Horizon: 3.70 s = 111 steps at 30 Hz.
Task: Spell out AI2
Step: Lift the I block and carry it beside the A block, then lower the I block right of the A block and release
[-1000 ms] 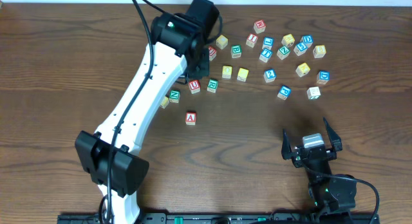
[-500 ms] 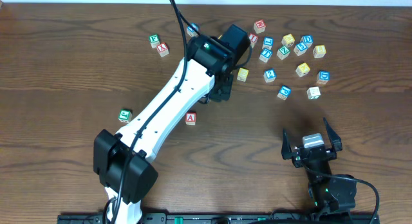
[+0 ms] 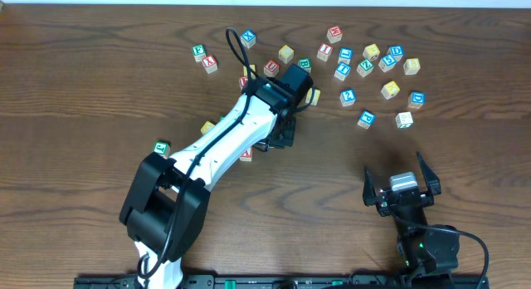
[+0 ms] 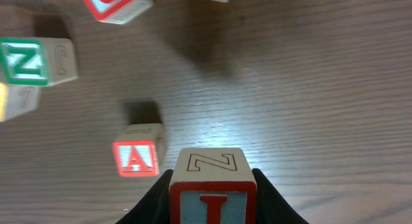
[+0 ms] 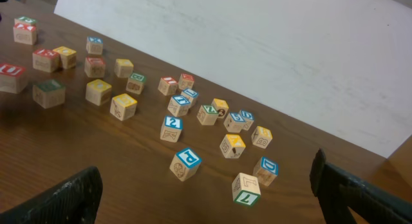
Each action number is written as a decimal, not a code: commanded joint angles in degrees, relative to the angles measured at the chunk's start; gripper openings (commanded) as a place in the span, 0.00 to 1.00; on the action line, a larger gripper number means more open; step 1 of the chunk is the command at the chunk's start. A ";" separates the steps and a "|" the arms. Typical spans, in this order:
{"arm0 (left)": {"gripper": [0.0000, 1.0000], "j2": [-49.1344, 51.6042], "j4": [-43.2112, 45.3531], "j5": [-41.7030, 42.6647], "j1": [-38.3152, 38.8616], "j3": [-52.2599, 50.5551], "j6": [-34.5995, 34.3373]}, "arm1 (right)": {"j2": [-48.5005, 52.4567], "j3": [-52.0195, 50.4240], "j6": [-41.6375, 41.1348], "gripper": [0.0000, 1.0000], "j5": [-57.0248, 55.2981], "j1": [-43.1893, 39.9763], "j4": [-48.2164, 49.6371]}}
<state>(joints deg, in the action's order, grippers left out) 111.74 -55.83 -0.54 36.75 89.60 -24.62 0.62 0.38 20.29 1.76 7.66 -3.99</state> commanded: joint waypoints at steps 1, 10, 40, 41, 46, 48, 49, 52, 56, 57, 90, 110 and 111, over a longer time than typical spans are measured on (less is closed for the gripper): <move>0.12 -0.22 0.63 1.86 -0.24 -0.57 -3.76 | -0.33 -0.07 -0.52 0.99 0.13 -0.07 -0.15; 0.12 -0.22 7.34 1.40 -0.24 -6.25 -8.96 | -0.35 -0.07 -0.52 0.99 0.13 -0.07 -0.15; 0.09 -0.22 16.35 -1.88 -0.02 -16.41 -15.21 | -0.33 -0.07 -0.52 0.99 0.13 -0.07 -0.15; 0.09 -0.22 16.92 -1.86 0.00 -17.09 -15.50 | -0.33 -0.07 -0.52 0.99 0.13 -0.07 -0.15; 0.09 -0.22 18.67 -1.79 0.13 -19.26 -16.24 | -0.33 -0.07 -0.52 0.99 0.13 -0.07 -0.15; 0.09 -0.22 19.15 -1.86 0.92 -19.26 -16.22 | -0.33 -0.07 -0.52 0.99 0.13 -0.07 -0.15; 0.09 -0.22 19.26 -1.86 1.14 -19.26 -16.22 | -0.33 -0.07 -0.52 0.99 0.13 -0.07 -0.15; 0.09 -0.22 19.34 -2.12 1.49 -19.26 -16.22 | -0.33 -0.07 -0.52 0.99 0.13 -0.07 -0.15; 0.10 -0.22 19.30 -2.64 1.49 -19.26 -16.22 | -0.33 -0.07 -0.52 0.99 0.13 -0.07 -0.15; 0.10 -0.22 19.28 -2.75 1.49 -19.26 -16.22 | -0.33 -0.07 -0.52 0.99 0.13 -0.07 -0.15; 0.29 -0.22 18.43 -5.97 1.46 -19.26 -16.22 | -0.33 -0.07 -0.52 0.99 0.13 -0.07 -0.15; 0.38 -0.22 18.47 -5.95 1.46 -19.26 -16.22 | -0.33 -0.07 -0.52 0.99 0.13 -0.07 -0.15; 0.38 -0.22 18.47 -5.95 1.46 -19.26 -16.22 | -0.33 -0.07 -0.52 0.99 0.13 -0.07 -0.15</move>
<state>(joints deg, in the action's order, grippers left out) 111.61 -37.08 -5.10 38.11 70.85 -40.51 0.62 0.38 20.29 1.76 7.66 -3.99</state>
